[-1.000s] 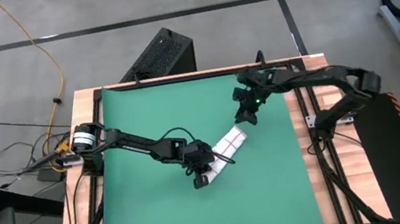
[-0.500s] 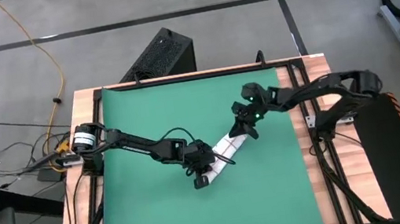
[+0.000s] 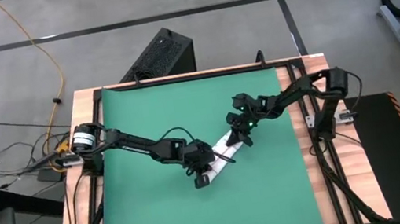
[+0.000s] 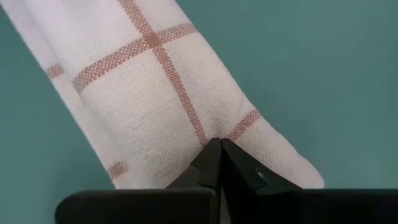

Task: Roll towel
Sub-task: Roll the white towel

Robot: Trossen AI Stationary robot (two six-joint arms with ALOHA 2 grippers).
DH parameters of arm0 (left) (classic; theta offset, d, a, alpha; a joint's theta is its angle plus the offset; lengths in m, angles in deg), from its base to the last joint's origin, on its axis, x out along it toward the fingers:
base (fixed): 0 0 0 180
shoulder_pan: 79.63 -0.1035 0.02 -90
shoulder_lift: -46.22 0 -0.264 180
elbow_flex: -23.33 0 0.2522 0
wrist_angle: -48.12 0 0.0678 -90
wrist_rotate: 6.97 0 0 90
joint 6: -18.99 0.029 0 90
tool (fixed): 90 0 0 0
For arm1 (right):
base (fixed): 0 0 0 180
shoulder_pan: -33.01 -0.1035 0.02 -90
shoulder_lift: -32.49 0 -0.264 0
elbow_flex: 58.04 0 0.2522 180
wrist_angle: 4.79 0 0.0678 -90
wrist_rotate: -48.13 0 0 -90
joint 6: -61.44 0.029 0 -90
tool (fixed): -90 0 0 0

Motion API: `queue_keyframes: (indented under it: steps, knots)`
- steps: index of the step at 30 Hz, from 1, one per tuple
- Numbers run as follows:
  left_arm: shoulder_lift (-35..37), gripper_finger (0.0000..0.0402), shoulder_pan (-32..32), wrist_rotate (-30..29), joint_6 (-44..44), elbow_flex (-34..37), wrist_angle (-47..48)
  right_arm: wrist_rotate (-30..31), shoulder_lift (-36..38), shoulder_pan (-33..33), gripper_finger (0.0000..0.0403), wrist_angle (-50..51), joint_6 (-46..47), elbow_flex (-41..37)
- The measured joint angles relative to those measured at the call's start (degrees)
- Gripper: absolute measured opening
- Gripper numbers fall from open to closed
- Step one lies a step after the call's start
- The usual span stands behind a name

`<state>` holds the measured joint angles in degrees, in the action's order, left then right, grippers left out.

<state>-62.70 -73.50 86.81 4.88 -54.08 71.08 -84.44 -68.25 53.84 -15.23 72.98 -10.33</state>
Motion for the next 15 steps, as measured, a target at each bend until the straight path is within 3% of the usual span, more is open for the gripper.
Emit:
queue_keyframes:
  steps: [4,6,8,12,13,15]
  knots:
    - [2.6,0.0,0.1,-1.1,-3.9,-0.8,1.3,0.2,-2.0,0.6,0.0026,0.3,-0.4,0.0]
    - [4.8,0.0,0.8,-5.6,-7.7,-1.1,0.8,0.3,-2.2,0.7,0.0017,0.3,-0.4,0.0]
    - [7.7,0.0,2.2,-13.4,-12.6,-1.1,0.8,0.5,-2.2,0.5,0.0012,0.5,-1.0,0.0]
    - [11.0,0.0,8.1,-38.1,-24.9,1.2,-8.0,0.7,-2.2,0.5,0.0012,0.7,-1.1,-0.1]
    - [10.9,0.0,10.0,-42.0,-26.1,2.7,-13.5,0.9,-2.2,0.5,0.0014,0.6,-1.1,-0.1]
    - [10.0,0.0,12.8,-44.3,-27.3,6.0,-24.2,1.8,-2.2,0.5,0.0015,0.7,-1.1,-0.1]
